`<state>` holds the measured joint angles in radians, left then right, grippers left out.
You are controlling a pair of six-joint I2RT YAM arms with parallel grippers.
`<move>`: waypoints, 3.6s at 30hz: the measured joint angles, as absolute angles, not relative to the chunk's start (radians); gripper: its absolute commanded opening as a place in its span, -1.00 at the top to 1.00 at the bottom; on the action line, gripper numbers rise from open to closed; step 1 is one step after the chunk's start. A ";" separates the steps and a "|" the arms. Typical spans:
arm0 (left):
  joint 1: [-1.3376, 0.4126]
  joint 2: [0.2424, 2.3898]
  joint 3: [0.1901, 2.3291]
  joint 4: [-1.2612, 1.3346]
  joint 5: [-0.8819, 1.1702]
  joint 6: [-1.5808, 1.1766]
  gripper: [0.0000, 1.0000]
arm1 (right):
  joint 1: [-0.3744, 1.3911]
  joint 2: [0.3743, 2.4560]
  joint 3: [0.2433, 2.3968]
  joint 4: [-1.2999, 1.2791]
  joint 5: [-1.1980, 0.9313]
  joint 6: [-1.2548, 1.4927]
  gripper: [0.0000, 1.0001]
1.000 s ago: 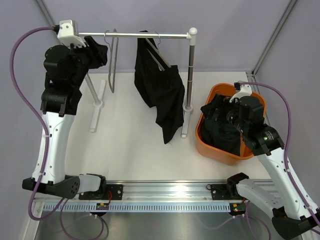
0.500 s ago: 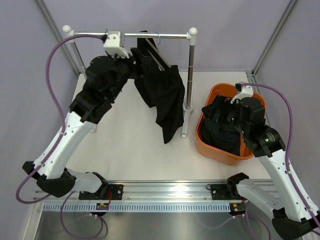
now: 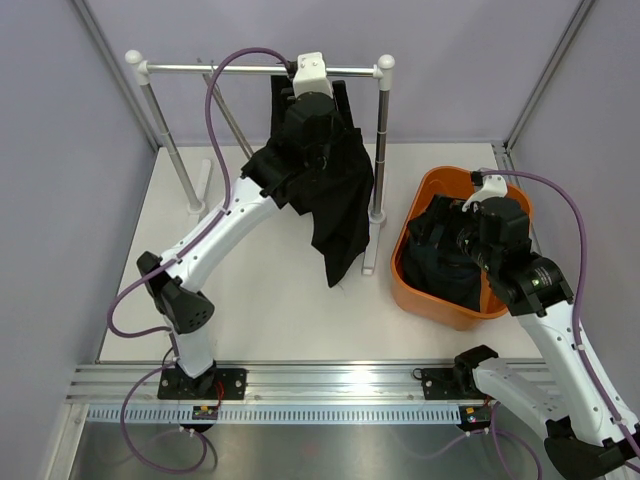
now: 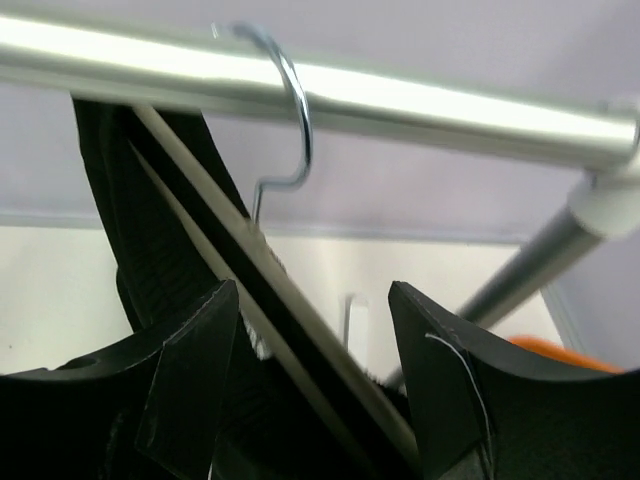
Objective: Remove the shorts from the hanger
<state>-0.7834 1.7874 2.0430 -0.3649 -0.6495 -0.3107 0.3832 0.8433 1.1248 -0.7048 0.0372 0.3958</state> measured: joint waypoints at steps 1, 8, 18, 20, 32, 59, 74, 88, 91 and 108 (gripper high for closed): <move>-0.784 1.806 2.077 -0.365 -0.674 -0.308 -0.33 | 0.383 0.843 1.125 -0.705 0.038 0.395 -0.99; -0.778 1.883 2.204 -0.342 -0.781 -0.268 -0.36 | 0.383 0.846 1.125 -0.705 0.040 0.395 -0.99; -0.735 1.963 2.244 -0.371 -0.791 -0.274 -0.25 | 0.383 0.855 1.125 -0.705 0.040 0.392 -0.99; -0.727 1.969 2.244 -0.373 -0.789 -0.281 -0.19 | 0.383 0.857 1.125 -0.705 0.039 0.391 -0.99; -0.685 1.972 2.244 -0.381 -0.739 -0.314 0.27 | 0.383 0.860 1.124 -0.705 0.039 0.390 -0.99; -0.649 1.912 2.252 -0.513 -0.530 -0.191 1.00 | 0.383 0.857 1.111 -0.704 0.036 0.391 -0.99; -0.649 1.723 2.248 -0.696 -0.355 -0.131 1.00 | 0.383 0.874 1.112 -0.699 0.045 0.390 -0.99; -0.670 1.497 1.935 -0.827 -0.265 -0.144 1.00 | 0.384 0.919 1.167 -0.679 -0.018 0.370 -0.88; -0.710 1.431 1.868 -0.834 -0.266 -0.150 1.00 | 0.411 0.953 1.186 -0.673 -0.017 0.371 -0.86; -0.880 1.164 1.501 -0.817 -0.255 -0.215 1.00 | 0.786 1.175 1.351 -0.606 0.162 0.424 -0.70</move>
<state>-0.8799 1.1637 1.5009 -0.8173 -0.2546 -0.2150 0.7864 1.1748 1.3514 -0.6060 0.1616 0.4236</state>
